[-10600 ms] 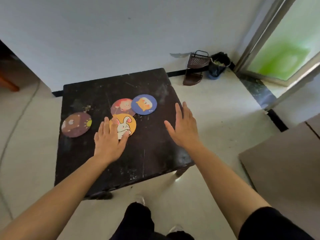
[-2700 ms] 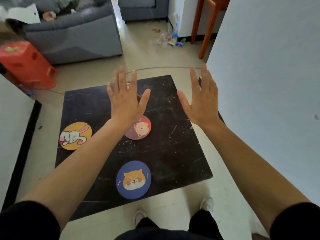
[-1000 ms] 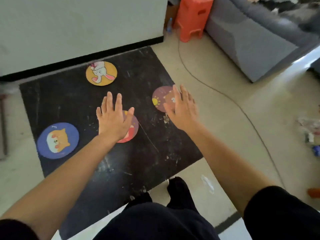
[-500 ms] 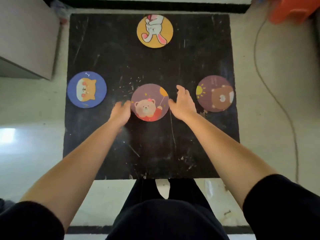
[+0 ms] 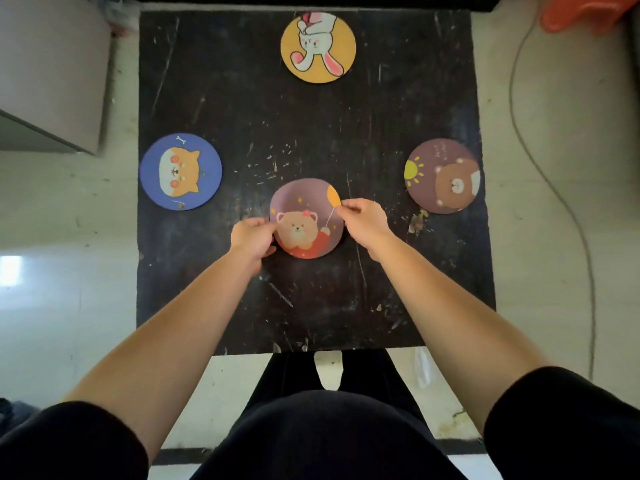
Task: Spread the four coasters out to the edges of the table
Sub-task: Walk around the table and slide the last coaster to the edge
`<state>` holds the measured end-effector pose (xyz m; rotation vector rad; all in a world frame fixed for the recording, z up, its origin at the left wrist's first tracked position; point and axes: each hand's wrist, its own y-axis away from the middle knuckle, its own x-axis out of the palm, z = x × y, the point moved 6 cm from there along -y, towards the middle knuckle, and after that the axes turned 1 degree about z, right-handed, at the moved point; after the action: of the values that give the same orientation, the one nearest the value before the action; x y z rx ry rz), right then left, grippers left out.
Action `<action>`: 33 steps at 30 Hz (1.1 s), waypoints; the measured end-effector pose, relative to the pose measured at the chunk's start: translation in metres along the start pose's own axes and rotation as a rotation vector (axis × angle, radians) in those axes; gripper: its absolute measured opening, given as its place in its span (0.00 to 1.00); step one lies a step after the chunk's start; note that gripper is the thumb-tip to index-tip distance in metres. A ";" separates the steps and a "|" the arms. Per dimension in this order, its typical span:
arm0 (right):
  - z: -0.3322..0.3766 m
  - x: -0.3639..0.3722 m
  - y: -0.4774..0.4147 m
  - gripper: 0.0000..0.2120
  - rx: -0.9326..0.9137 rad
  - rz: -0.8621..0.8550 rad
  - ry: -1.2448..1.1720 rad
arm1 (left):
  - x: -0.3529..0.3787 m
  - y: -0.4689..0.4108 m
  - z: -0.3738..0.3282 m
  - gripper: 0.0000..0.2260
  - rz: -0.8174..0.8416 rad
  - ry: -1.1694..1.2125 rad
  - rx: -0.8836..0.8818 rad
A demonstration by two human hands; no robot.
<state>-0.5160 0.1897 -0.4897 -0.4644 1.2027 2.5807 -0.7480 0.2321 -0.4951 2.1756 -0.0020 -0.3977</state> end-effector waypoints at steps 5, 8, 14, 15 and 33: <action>-0.011 -0.012 0.032 0.17 0.030 -0.062 -0.027 | -0.012 0.020 0.001 0.08 0.015 -0.089 0.083; -0.026 -0.010 0.052 0.16 0.051 -0.084 -0.028 | -0.015 0.031 0.011 0.05 0.063 -0.173 0.140; -0.076 0.008 0.089 0.12 0.133 -0.073 -0.007 | -0.025 0.048 0.061 0.03 0.068 -0.207 0.113; -0.084 0.010 0.093 0.11 0.144 -0.065 -0.001 | -0.027 0.050 0.071 0.05 0.071 -0.209 0.108; -0.138 0.032 0.135 0.21 0.051 0.010 0.162 | -0.020 0.090 0.131 0.14 0.106 -0.346 0.110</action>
<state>-0.5695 0.0012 -0.4924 -0.6697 1.3218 2.5551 -0.7917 0.0778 -0.4898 2.1763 -0.3360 -0.7222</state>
